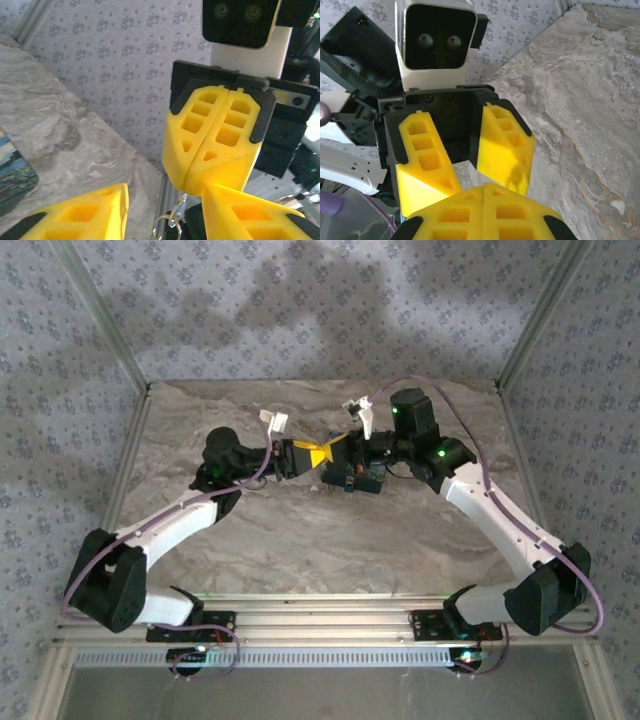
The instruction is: Unlock the padlock with the key
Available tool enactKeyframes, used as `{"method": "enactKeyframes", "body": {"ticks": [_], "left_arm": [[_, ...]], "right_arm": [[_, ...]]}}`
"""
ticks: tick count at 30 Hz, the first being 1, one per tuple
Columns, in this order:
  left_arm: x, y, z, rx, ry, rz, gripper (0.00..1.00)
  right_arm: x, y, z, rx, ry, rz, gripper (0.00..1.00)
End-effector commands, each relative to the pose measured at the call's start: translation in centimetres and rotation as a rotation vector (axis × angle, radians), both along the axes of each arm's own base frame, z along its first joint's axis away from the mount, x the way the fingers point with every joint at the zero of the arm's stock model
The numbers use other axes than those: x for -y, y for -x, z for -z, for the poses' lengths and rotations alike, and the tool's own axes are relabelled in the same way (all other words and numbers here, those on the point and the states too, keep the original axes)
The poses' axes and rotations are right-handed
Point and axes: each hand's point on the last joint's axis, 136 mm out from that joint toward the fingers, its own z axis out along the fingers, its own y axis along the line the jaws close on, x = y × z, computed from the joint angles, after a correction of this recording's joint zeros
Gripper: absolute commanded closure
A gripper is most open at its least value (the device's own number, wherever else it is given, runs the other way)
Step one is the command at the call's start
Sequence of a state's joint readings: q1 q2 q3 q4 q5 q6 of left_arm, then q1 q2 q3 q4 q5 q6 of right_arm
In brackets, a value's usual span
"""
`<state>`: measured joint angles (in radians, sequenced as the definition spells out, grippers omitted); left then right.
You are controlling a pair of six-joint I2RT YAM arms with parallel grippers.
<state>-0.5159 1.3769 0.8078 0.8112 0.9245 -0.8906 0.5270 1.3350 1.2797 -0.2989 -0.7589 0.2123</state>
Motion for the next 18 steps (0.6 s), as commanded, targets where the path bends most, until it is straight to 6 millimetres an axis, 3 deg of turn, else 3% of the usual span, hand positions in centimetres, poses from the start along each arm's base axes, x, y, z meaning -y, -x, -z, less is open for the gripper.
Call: {"method": "enactKeyframes", "body": {"ticks": [1, 18], "left_arm": [[-0.2, 0.9, -2.5, 0.053, 0.088, 0.052, 0.60], [0.0, 0.6, -1.0, 0.023, 0.091, 0.062, 0.65]], "right_arm": [[-0.4, 0.8, -1.5, 0.033, -0.057, -0.058, 1.00], [0.6, 0.1, -1.8, 0.026, -0.083, -0.023, 1.00]]}}
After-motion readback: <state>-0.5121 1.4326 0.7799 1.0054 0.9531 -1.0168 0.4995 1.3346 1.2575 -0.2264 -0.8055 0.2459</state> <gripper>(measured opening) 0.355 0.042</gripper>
